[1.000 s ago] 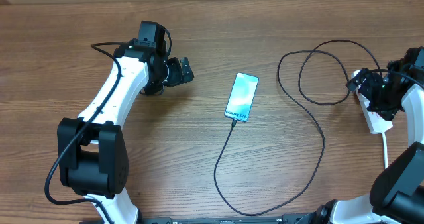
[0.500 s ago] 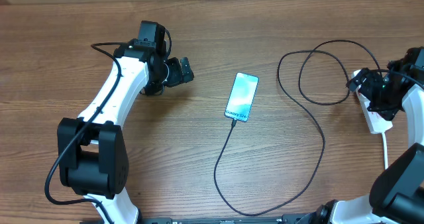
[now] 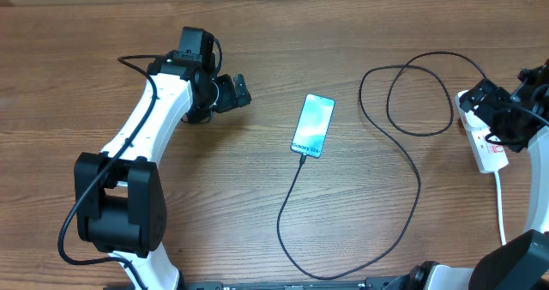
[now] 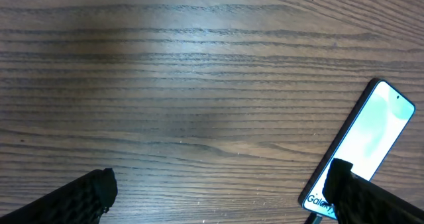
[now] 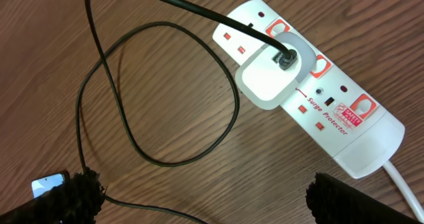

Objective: Plug charger to phone and switch on socket
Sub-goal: 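Lift the right gripper away from the power strip toward the phone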

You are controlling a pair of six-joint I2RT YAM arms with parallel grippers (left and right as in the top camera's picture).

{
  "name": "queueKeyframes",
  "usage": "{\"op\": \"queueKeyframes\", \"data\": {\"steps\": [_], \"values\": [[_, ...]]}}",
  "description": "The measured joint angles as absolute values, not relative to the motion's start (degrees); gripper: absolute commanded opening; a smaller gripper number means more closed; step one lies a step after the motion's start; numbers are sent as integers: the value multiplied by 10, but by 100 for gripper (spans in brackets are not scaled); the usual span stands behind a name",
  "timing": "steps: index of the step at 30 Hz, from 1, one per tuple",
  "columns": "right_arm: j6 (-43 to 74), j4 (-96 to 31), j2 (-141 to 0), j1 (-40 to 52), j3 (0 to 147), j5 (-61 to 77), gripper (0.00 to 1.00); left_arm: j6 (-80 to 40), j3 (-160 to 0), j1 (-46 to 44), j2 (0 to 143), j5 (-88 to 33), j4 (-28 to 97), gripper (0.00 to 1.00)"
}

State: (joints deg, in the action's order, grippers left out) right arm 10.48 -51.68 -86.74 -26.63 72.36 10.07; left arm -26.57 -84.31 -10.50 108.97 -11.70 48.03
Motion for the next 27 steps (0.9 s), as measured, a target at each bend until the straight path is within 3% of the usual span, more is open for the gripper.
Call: {"op": "queueKeyframes", "data": {"steps": [17,27], "values": [[105,-518,-824,-258,724,100,100,-265,-843,-105,1090,-117,480,100],[105,-517,-825,-93,724,100,100,-265,-843,-105,1090,-117,480,100]]}}
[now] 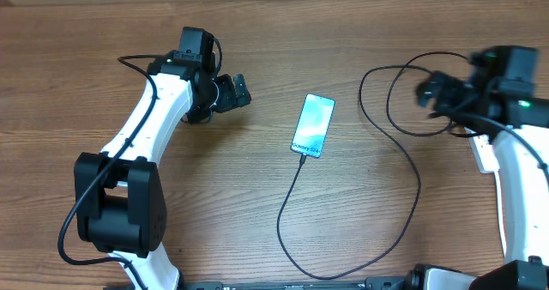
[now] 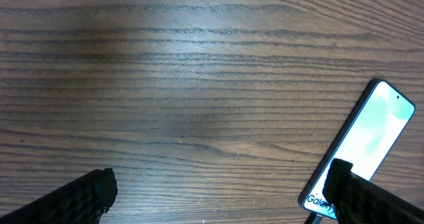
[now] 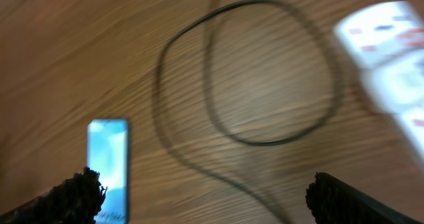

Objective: Plug charger to phone and switch on socket
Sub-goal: 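Lift the right gripper away from the power strip toward the phone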

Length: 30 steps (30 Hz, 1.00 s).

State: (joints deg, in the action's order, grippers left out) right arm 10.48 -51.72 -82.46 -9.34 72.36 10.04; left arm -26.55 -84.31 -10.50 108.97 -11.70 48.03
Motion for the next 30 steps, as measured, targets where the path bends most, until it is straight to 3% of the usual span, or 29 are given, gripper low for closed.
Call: {"op": "queueKeyframes", "data": {"steps": [10,30], "values": [[105,-517,-824,17,724,102,100,-266,-843,-105,1090,-117,480,99],[105,-544,-824,19,718,69,100,-265,-843,-105,1090,-117,480,100]]}}
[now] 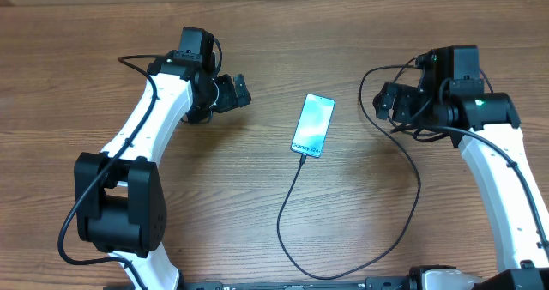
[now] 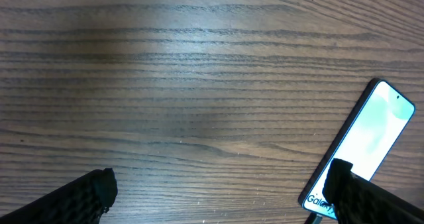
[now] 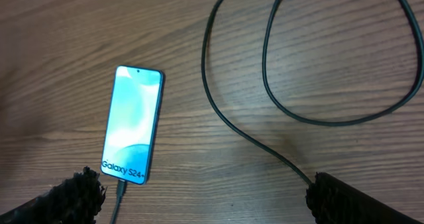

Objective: Plug charger to phone and switch on socket
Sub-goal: 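Lift the right gripper away from the power strip toward the phone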

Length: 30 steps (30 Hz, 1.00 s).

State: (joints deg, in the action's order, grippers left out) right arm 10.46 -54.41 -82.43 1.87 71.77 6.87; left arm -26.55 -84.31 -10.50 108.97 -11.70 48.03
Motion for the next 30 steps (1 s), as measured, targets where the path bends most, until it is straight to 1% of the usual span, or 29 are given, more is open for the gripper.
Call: {"op": "queueKeyframes", "data": {"steps": [10,20,30], "values": [[105,-471,-824,19,636,67,100,-265,-843,-105,1090,-117,480,100],[105,-377,-824,19,554,100,100,-265,-843,-105,1090,-117,480,100],[105,-345,-823,19,514,112,100,-265,-843,-105,1090,-117,480,100]]}}
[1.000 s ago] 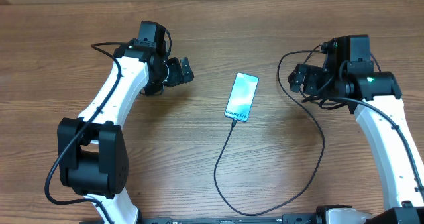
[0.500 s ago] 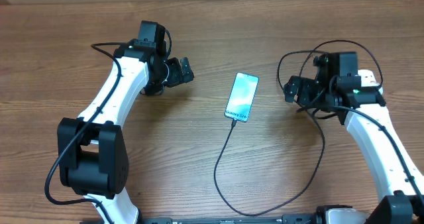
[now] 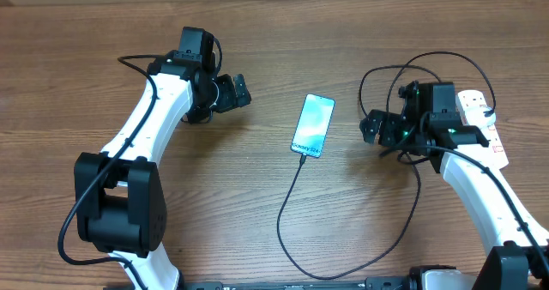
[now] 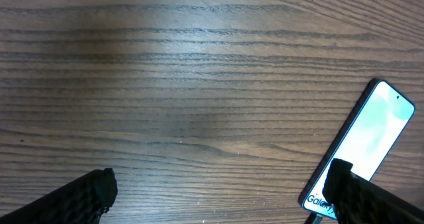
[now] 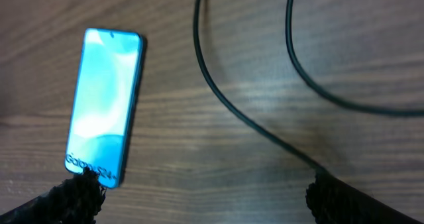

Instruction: Plug charger to phone and switch on socket

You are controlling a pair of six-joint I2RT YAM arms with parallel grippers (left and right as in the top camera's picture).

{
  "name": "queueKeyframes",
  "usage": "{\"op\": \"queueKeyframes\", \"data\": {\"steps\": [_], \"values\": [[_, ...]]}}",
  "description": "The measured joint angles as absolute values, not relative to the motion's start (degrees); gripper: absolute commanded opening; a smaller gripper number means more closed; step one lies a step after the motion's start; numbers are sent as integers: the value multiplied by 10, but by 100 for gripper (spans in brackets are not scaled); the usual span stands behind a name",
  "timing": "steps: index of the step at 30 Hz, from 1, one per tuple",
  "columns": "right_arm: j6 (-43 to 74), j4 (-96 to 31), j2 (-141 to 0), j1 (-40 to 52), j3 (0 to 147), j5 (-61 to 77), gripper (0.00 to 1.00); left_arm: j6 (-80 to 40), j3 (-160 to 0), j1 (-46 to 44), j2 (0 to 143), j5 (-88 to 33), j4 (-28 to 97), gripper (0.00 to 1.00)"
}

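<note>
The phone (image 3: 312,125) lies face up mid-table with its screen lit, and the black charger cable (image 3: 294,187) meets its lower end. That cable runs in loops to the white power strip (image 3: 491,134) at the far right, partly hidden behind my right arm. My right gripper (image 3: 377,127) hangs open just right of the phone, over the cable (image 5: 265,124), with the phone (image 5: 103,105) at the view's left. Left of the phone, my left gripper (image 3: 232,93) stands open, holding nothing. The phone (image 4: 368,144) shows beside its right finger (image 4: 358,194).
The cable's loops (image 3: 420,93) lie between the phone and the power strip, under my right arm. Bare wooden table (image 3: 257,33) stretches behind the phone. The left arm's own black lead (image 3: 133,60) hangs near its wrist.
My right gripper has moved a little toward the near edge and toward the phone, still open. The power strip shows again behind the right arm. The left arm and the phone have not moved.
My right gripper was open over the power strip at the far right, where the charger sat plugged in. It then stood over the cable loops, then closer to the phone, and now just right of it. The left arm stayed put.
</note>
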State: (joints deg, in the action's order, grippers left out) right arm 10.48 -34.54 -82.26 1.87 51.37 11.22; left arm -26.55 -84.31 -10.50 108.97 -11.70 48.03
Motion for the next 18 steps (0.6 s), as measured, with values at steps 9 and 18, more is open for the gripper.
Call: {"op": "queueKeyframes", "data": {"steps": [9,18], "values": [[105,-263,-798,19,425,116,100,-265,-843,-105,1090,-117,480,100],[105,-164,-736,19,335,116,100,-265,-843,-105,1090,-117,480,100]]}}
